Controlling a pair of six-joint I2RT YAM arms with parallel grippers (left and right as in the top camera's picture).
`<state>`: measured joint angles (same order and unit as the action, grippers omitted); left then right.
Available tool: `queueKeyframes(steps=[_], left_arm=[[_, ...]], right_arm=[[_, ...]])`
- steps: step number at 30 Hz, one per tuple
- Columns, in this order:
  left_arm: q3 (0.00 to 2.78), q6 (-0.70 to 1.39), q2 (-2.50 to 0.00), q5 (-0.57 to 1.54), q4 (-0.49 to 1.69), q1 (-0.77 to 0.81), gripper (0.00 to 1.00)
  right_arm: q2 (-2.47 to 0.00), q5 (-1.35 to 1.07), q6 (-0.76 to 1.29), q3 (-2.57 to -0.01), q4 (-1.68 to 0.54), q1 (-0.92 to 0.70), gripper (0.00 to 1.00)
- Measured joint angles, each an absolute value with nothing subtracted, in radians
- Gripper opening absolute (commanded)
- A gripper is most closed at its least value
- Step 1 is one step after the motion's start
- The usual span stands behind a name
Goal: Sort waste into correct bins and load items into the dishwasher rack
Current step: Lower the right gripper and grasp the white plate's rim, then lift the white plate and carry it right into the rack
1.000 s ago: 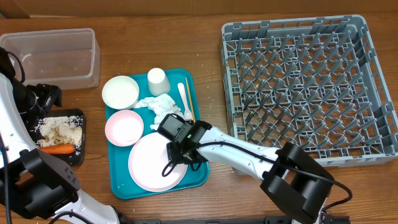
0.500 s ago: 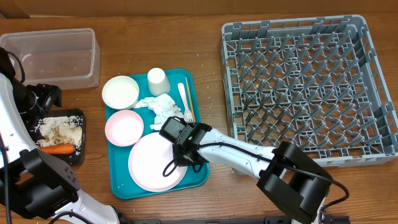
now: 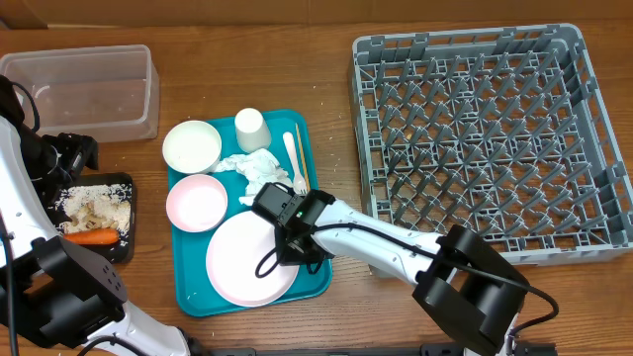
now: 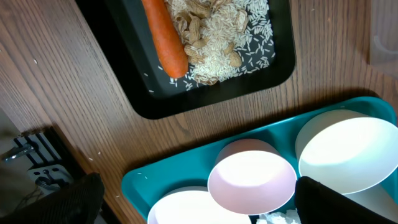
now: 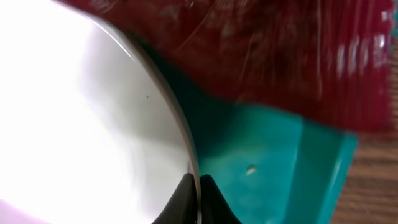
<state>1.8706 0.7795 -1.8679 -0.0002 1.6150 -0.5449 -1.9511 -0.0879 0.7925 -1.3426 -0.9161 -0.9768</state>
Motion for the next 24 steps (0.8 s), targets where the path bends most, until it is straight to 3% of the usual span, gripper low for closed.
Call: queueKeyframes(steps=[16, 24], left_arm=[[1.871, 0.780, -1.868, 0.000, 1.615, -0.545, 1.00], [1.871, 0.780, -1.868, 0.000, 1.615, -0.545, 1.00]], right_arm=[[-1.727, 0.004, 0.701, -1.565, -1.305, -0.968, 0.04], [-1.584, 0.330, 0.680, -1.678, -1.491, -0.748, 0.04]])
